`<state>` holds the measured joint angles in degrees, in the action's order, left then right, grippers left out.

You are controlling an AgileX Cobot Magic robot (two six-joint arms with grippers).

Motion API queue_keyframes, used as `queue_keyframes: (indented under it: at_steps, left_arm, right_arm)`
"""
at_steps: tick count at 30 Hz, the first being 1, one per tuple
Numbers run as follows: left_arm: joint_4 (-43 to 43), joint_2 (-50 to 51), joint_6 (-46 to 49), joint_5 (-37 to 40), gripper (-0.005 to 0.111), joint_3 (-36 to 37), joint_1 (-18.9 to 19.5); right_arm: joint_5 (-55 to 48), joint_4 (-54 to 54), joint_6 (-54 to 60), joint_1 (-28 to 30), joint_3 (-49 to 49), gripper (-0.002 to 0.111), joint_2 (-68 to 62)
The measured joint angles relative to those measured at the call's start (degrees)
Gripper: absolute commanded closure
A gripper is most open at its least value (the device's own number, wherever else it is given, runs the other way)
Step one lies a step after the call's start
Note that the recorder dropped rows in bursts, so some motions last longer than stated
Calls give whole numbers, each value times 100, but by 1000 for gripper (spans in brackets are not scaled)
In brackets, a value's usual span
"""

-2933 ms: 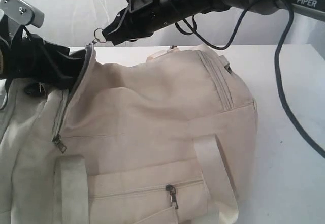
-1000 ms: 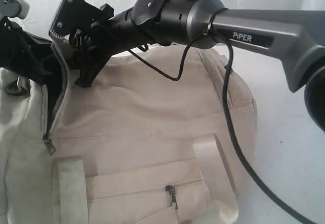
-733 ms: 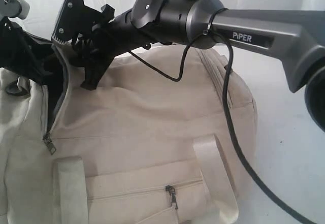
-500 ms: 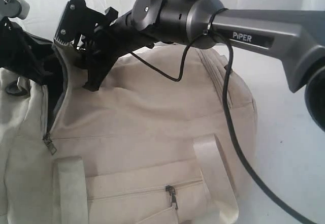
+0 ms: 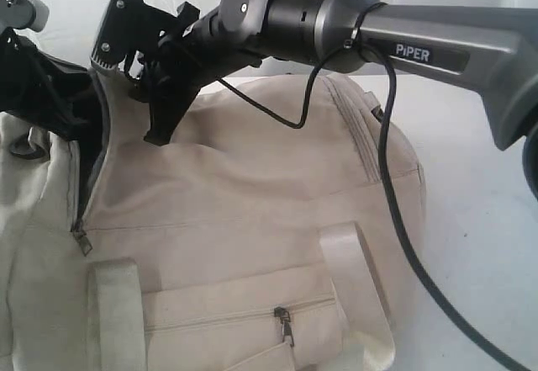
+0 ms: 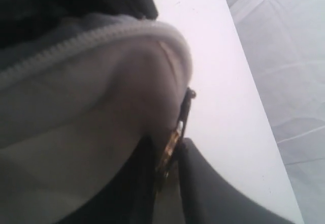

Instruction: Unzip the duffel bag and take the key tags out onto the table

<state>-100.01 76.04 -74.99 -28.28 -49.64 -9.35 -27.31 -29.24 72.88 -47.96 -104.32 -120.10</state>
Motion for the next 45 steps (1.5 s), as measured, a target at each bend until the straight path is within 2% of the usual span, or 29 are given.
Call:
queue_keyframes:
  at_steps: [6,31,37,40,45]
  left_arm:
    - [0,0,0,0,107,0,0]
    - [0,0,-10,-43,107,0,0]
    - [0,0,-10,-43,107,0,0]
    - [0,0,-30,-43,107,0,0]
    - [0,0,-30,-55,107,0,0]
  right_arm:
    - [-75,442,-368,0,0,99,0]
    - [-332,520,-591,0,0,99,213]
    - [-205,520,-688,0,0,103,213]
    - [-184,536,-698,0,0,94,213]
    - [-207,560,-698,0,0,63,213]
